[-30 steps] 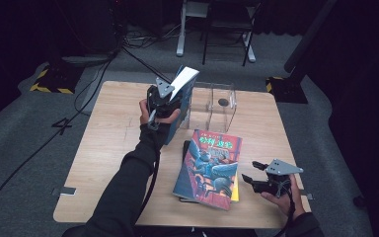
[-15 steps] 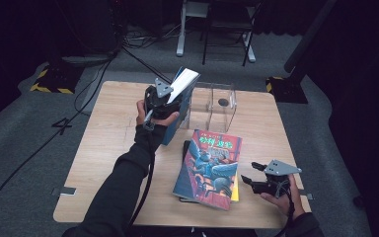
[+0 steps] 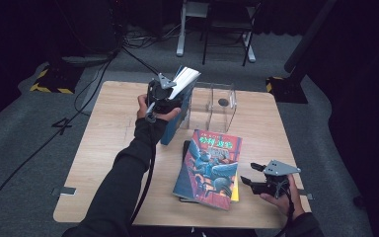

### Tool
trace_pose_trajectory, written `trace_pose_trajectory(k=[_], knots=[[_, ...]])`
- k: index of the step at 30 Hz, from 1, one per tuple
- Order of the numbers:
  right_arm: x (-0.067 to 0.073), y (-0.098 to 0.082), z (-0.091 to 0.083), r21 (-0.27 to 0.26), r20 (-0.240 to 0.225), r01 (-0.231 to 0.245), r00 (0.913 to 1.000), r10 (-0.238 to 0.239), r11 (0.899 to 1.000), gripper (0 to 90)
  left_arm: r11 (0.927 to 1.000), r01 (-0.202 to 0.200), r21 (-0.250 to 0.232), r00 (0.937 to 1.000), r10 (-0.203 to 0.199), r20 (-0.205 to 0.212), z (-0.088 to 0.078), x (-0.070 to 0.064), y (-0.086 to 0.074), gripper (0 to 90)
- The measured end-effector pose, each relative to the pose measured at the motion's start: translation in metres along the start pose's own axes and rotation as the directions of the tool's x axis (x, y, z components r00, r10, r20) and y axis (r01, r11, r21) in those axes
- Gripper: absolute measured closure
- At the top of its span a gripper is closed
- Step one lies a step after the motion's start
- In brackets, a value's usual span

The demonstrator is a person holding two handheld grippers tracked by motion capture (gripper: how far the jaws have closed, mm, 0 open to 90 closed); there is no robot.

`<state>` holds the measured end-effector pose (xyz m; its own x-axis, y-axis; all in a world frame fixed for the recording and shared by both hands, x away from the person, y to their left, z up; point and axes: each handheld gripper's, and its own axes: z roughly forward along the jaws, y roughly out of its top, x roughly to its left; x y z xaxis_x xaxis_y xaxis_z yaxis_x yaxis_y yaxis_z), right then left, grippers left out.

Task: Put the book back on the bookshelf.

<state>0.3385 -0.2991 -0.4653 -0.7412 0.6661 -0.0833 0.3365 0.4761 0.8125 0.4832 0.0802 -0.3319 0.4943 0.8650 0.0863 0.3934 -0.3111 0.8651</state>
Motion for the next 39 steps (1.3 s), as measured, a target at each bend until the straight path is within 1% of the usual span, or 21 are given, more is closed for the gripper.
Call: trace_pose_trajectory(k=[1,3,5,6,9,10,12,13,14,16,18,22,25,26,27,31,32,33,34,36,39], knots=[[0.0,0.0,0.0,0.001,0.001,0.0,1.0,0.0,1.0,34.5,1.0,-0.004,0.003,1.0,0.004,-0.003,0.0,0.0,0.0,56.9],[0.0,0.0,0.0,0.001,-0.004,0.0,1.0,0.0,1.0,34.5,1.0,-0.003,0.001,1.0,0.003,-0.009,0.0,0.0,0.0,58.7],[0.0,0.0,0.0,0.005,-0.002,-0.001,1.0,0.001,1.0,34.5,1.0,0.003,-0.004,0.9999,-0.003,-0.013,0.0,0.0,0.0,59.7],[0.0,0.0,0.001,0.009,-0.001,0.001,1.0,-0.001,1.0,34.6,0.9997,0.007,-0.021,0.9997,-0.007,-0.024,0.001,-0.002,0.0,60.0],[0.0,0.0,0.001,0.01,0.001,0.0,1.0,0.0,1.0,34.6,0.9996,0.001,-0.028,0.9995,-0.002,-0.032,0.003,-0.004,0.001,60.3],[0.0,0.0,0.001,0.011,0.0,-0.001,1.0,0.001,1.0,34.7,0.9995,0.01,-0.031,0.9992,-0.011,-0.039,0.004,-0.005,0.002,60.3],[0.0,0.0,0.0,0.008,0.001,-0.005,1.0,0.005,1.0,34.7,0.999,0.029,-0.033,0.9983,-0.031,-0.05,0.006,-0.003,0.009,60.3],[0.0,0.0,0.0,0.008,0.001,-0.005,1.0,0.005,1.0,34.7,0.999,0.029,-0.033,0.9983,-0.031,-0.05,0.006,-0.003,0.009,60.3],[0.0,0.0,0.0,0.007,0.002,-0.006,1.0,0.006,1.0,34.7,0.9984,0.037,-0.042,0.9975,-0.039,-0.059,0.007,-0.002,0.012,60.3],[0.0,0.0,-0.001,0.005,0.003,-0.006,1.0,0.006,1.0,34.7,0.9976,0.053,-0.045,0.9957,-0.057,-0.073,0.009,0.0,0.019,60.3],[0.0,0.0,-0.001,0.004,0.002,-0.006,1.0,0.006,1.0,34.8,0.9968,0.06,-0.052,0.9941,-0.065,-0.088,0.011,0.0,0.025,60.2],[-0.001,0.0,-0.002,-0.002,0.004,-0.01,0.9999,0.01,1.0,34.8,0.9963,0.05,-0.069,0.9907,-0.058,-0.123,0.019,-0.003,0.036,60.2],[0.0,0.0,-0.002,-0.005,0.003,-0.008,1.0,0.008,1.0,34.8,0.9968,0.039,-0.069,0.9886,-0.049,-0.143,0.026,-0.006,0.043,60.2],[0.0,0.001,-0.002,-0.004,0.004,-0.004,1.0,0.004,1.0,34.8,0.9971,0.036,-0.068,0.9876,-0.046,-0.15,0.032,-0.008,0.044,60.2],[0.0,0.001,-0.002,-0.005,0.003,-0.003,1.0,0.003,1.0,34.8,0.9971,0.036,-0.068,0.9876,-0.046,-0.15,0.032,-0.008,0.044,60.2],[0.0,0.001,-0.002,-0.005,0.0,-0.001,1.0,0.001,1.0,34.8,0.9969,0.05,-0.06,0.9841,-0.06,-0.167,0.045,-0.008,0.045,60.1],[0.0,0.001,-0.002,-0.006,-0.001,-0.002,1.0,0.002,1.0,34.8,0.9958,0.061,-0.068,0.9824,-0.072,-0.172,0.049,-0.007,0.043,60.1],[0.001,0.001,-0.002,-0.007,-0.003,0.0,1.0,0.0,1.0,34.8,0.993,0.082,-0.085,0.9804,-0.096,-0.172,0.054,-0.005,0.042,60.1],[0.001,0.001,-0.002,-0.007,-0.003,0.0,1.0,0.0,1.0,34.8,0.993,0.082,-0.085,0.9804,-0.096,-0.172,0.054,-0.005,0.042,60.1],[0.001,0.001,-0.001,-0.005,-0.004,0.002,1.0,-0.002,1.0,34.8,0.9903,0.095,-0.101,0.9783,-0.112,-0.174,0.058,-0.003,0.04,60.1],[0.002,0.0,0.0,-0.002,-0.005,0.005,1.0,-0.005,1.0,34.8,0.9869,0.094,-0.131,0.9781,-0.116,-0.173,0.061,-0.002,0.038,60.0]])
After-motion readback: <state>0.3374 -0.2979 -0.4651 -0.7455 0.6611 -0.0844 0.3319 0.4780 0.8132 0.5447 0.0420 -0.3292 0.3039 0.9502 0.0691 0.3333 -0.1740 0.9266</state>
